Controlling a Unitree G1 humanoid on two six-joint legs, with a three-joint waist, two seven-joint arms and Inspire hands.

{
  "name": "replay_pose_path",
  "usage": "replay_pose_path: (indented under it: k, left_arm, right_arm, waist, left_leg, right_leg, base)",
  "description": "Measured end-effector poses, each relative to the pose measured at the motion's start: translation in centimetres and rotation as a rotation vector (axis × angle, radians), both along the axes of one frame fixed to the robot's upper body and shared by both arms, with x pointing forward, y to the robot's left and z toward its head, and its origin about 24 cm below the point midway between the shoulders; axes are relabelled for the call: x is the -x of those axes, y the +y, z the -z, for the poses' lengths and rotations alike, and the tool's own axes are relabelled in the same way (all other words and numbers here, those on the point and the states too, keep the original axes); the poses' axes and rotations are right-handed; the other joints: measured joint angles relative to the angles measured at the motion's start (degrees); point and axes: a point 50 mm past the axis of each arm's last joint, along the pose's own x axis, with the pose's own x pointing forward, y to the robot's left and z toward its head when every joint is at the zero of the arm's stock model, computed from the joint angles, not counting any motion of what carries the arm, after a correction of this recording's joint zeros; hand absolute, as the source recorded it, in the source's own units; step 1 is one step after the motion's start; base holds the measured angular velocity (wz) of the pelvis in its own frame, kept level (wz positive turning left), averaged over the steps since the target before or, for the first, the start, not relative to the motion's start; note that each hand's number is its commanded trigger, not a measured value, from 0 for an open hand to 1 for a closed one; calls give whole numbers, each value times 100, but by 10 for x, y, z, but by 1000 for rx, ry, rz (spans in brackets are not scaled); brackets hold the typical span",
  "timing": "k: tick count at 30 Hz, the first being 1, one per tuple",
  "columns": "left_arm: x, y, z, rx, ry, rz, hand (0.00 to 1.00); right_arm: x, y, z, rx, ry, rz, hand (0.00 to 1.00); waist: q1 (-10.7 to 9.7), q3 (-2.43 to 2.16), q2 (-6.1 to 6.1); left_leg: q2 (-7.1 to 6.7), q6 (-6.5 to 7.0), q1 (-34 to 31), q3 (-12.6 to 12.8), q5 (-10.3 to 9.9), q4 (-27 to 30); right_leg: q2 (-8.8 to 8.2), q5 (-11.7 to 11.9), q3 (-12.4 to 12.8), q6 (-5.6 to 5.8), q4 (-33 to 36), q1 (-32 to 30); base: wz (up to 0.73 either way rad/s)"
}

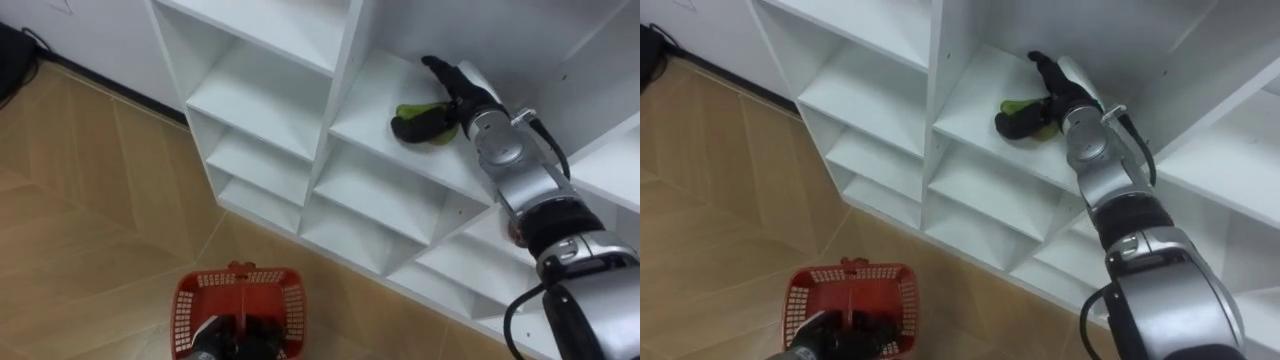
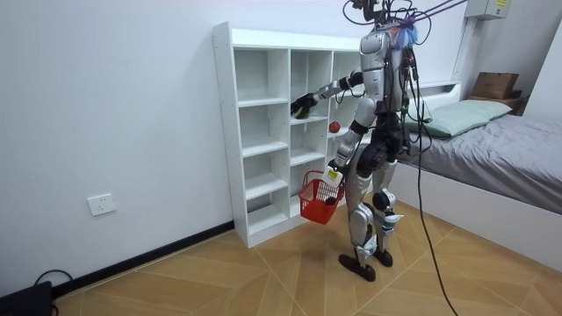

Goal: Collect fruits from the closet

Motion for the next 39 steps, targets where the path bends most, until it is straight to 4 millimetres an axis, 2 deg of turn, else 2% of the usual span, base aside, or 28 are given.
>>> replay_pose_path:
  k: [8, 34, 39]
  left_arm:
    - [1, 2, 1, 5, 7, -19, 100]
    - [-4, 7, -3, -9, -16, -42, 100]
    - [-7, 8, -4, -17, -26, -38, 100]
  right_arm:
    - [0, 1, -1, 30, 27, -30, 0]
    - [0, 9, -4, 238, 98, -170, 0]
    - [0, 11, -3, 301, 112, -189, 0]
  waist:
    - [-2, 3, -44]
    - [46, -10, -63]
    - [56, -16, -111]
  left_leg:
    - [-1, 0, 23, 10, 0, -8]
    - [51, 0, 113, 197, 0, -40]
    - [55, 0, 139, 218, 0, -40]
  right_leg:
    - [2, 0, 36, 1, 0, 18]
    - [40, 28, 195, -16, -2, 31]
    - [46, 31, 231, -15, -2, 52]
  base:
    - [0]
    - [-1]
    - [0]
